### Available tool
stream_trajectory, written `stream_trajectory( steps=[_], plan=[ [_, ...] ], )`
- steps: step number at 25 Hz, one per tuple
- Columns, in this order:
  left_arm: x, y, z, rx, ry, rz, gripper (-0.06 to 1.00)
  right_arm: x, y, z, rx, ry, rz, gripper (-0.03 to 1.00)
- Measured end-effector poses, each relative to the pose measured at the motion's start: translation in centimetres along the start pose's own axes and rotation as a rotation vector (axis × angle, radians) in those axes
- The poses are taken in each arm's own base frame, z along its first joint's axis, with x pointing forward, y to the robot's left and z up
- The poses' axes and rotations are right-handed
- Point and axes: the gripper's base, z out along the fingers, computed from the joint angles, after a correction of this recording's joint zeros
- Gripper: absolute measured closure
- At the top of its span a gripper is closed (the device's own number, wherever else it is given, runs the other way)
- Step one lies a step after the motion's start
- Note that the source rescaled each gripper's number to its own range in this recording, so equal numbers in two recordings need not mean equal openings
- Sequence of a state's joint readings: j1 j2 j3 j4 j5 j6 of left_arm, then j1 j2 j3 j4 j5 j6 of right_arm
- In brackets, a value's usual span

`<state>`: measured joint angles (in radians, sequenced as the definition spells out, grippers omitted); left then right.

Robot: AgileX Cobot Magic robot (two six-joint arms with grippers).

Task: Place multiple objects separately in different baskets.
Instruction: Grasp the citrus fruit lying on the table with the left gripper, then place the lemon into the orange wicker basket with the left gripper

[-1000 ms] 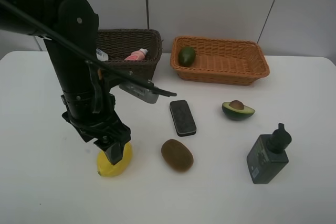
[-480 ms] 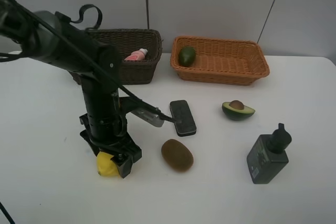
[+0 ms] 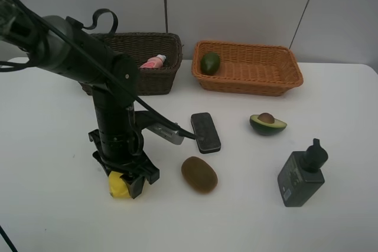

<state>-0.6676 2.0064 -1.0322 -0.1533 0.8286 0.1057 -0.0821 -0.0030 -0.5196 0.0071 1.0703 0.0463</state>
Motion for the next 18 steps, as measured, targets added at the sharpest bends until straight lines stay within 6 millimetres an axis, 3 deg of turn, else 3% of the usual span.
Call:
stream_trajectory(
  steps=[4,10,12,15,18],
  plan=[
    [-0.7,-0.2,-1.9,-0.001,-0.008,-0.001,0.38,0.0,0.0,0.0,0.000,0.000,0.000,-0.03],
    [-3.7,-1.6,-12.0,0.018,-0.263,0.029,0.38,0.0,0.0,0.0,0.000,0.000,0.000,-0.03],
    [-5.7,-2.1,-15.6,0.027,-0.400,0.042,0.38,0.0,0.0,0.0,0.000,0.000,0.000,-0.03],
    [-9.9,-2.6,-18.9,0.046,-0.573,0.055,0.38,0.0,0.0,0.0,0.000,0.000,0.000,-0.03],
    [-15.1,-2.9,-19.3,0.083,-0.707,0.056,0.38,0.0,0.0,0.0,0.000,0.000,0.000,-0.03]
  ],
)
